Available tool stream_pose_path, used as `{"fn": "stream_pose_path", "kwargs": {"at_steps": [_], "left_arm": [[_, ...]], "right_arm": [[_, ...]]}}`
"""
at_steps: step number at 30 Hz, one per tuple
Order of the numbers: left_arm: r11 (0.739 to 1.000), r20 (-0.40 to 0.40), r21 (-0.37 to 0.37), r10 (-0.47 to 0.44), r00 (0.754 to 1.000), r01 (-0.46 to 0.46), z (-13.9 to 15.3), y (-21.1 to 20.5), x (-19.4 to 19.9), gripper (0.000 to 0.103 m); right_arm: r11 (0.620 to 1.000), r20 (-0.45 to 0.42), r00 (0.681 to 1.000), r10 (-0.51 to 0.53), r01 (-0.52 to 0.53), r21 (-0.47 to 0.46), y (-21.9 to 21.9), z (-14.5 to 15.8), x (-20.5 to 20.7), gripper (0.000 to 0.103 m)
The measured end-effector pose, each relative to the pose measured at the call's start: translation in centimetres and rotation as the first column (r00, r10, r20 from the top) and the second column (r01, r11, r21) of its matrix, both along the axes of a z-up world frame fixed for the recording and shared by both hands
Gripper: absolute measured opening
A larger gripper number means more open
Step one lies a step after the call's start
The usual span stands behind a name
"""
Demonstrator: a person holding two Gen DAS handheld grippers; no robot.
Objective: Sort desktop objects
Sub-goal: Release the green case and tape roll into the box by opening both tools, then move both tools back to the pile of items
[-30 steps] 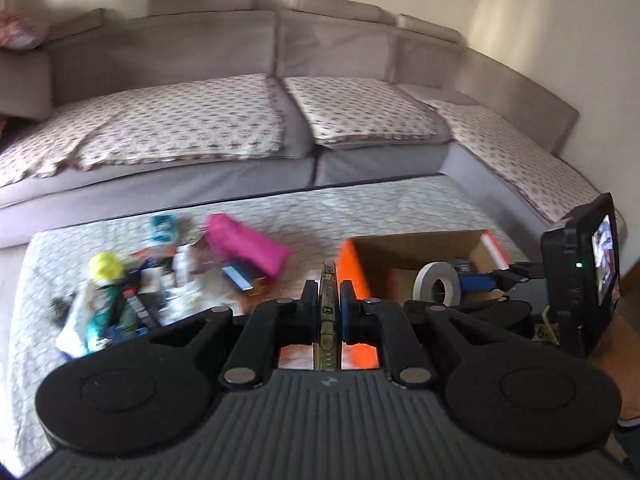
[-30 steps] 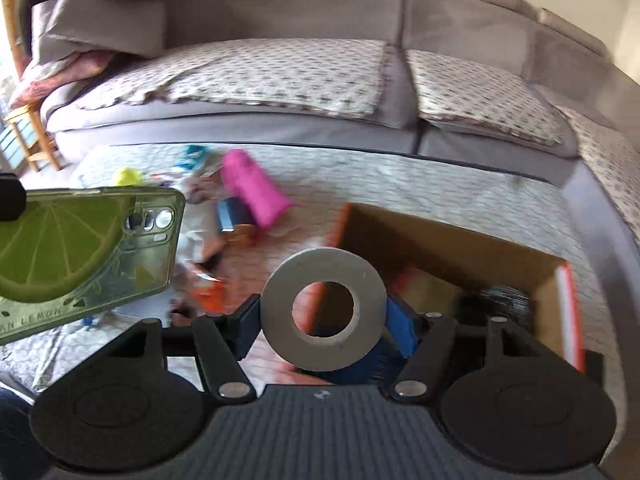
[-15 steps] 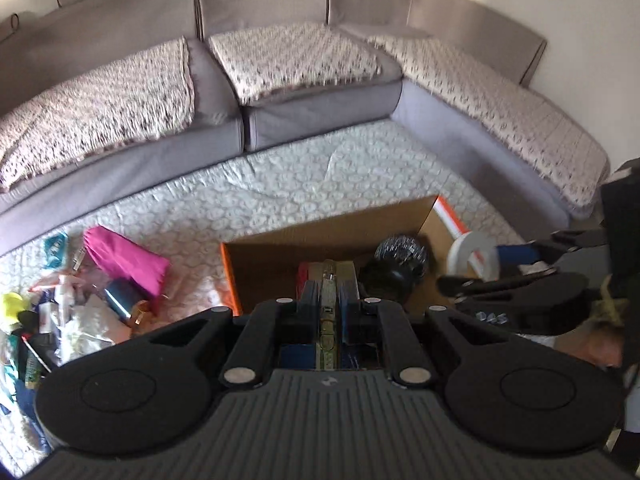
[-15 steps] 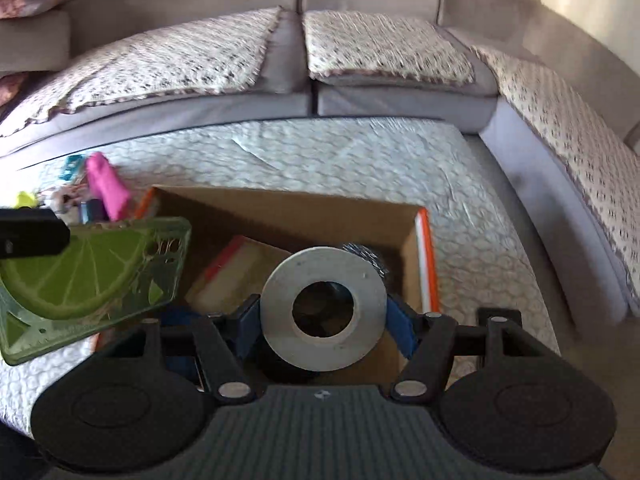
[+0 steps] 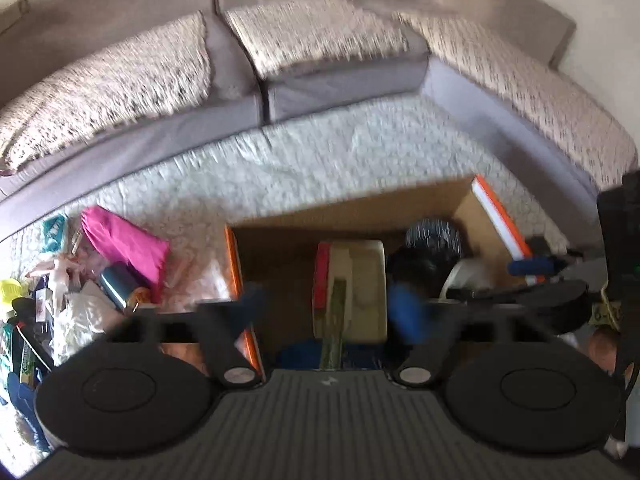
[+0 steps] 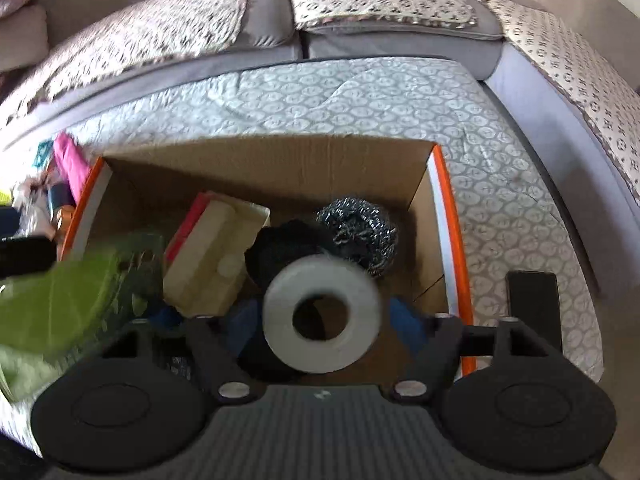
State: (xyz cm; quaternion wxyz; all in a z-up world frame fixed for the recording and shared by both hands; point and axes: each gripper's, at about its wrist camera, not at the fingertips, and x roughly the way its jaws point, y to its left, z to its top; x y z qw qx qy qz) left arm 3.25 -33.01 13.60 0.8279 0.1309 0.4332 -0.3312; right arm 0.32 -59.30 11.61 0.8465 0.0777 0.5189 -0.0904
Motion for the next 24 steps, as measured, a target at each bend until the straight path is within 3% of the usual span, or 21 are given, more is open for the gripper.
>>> {"fn": "stream_pose_path", "kwargs": {"at_steps": [13,24], "left_arm": [[1.000,0.039,0.004,0.008,0.999,-0.008,1.4,1.8,0.1,0.089],[0.997,0.049,0.002,0.083,0.995,-0.083,1.7,7.2,0.9,0.091]], "right_arm": [[1.000,0.020,1.000,-0.003,0.002,0.012,0.4,1.0,-0.9,0.094],[0.999,0.039,0.999,0.030,-0.029,-0.013,3.7,2.6,-1.8,0.094]]}}
